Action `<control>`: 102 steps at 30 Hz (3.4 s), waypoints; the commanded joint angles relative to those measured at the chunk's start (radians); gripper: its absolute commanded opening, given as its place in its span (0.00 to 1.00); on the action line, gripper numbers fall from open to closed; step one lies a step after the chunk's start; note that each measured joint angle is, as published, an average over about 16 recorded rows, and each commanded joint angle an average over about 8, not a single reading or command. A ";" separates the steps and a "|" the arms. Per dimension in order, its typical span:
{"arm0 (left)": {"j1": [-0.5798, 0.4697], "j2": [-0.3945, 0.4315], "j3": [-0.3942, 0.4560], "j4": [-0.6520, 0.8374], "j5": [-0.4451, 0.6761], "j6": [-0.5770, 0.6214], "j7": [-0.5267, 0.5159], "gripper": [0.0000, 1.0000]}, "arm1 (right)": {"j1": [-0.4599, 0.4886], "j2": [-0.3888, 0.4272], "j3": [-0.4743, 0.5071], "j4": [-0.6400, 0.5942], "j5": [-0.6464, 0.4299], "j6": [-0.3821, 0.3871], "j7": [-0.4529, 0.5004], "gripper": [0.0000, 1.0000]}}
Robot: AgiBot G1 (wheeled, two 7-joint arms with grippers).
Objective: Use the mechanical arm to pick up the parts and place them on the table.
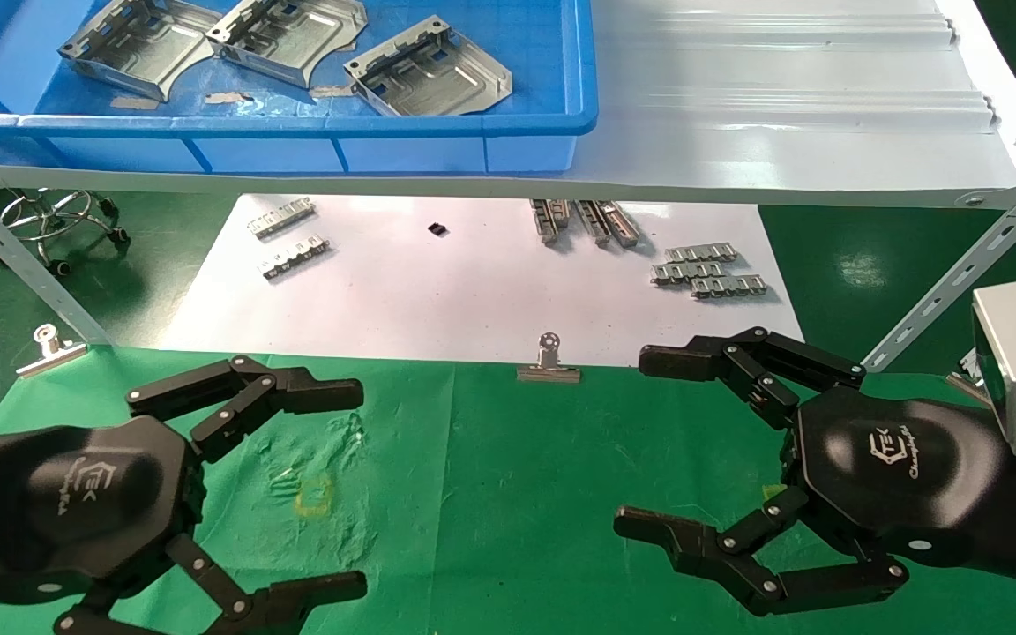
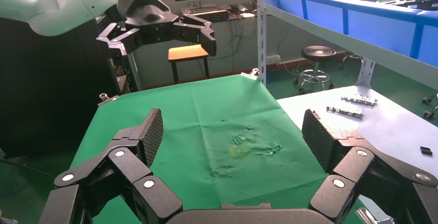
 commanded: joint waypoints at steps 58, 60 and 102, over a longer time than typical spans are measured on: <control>-0.784 0.501 0.216 0.895 0.484 -0.393 0.197 1.00 | 0.000 0.000 0.000 0.000 0.000 0.000 0.000 0.00; -0.822 0.534 0.233 0.954 0.517 -0.435 0.216 1.00 | 0.000 0.000 0.000 0.000 0.000 0.000 0.000 0.00; -0.978 0.702 0.292 1.272 0.615 -0.601 0.326 0.00 | 0.000 0.000 0.000 0.000 0.000 0.000 0.000 0.00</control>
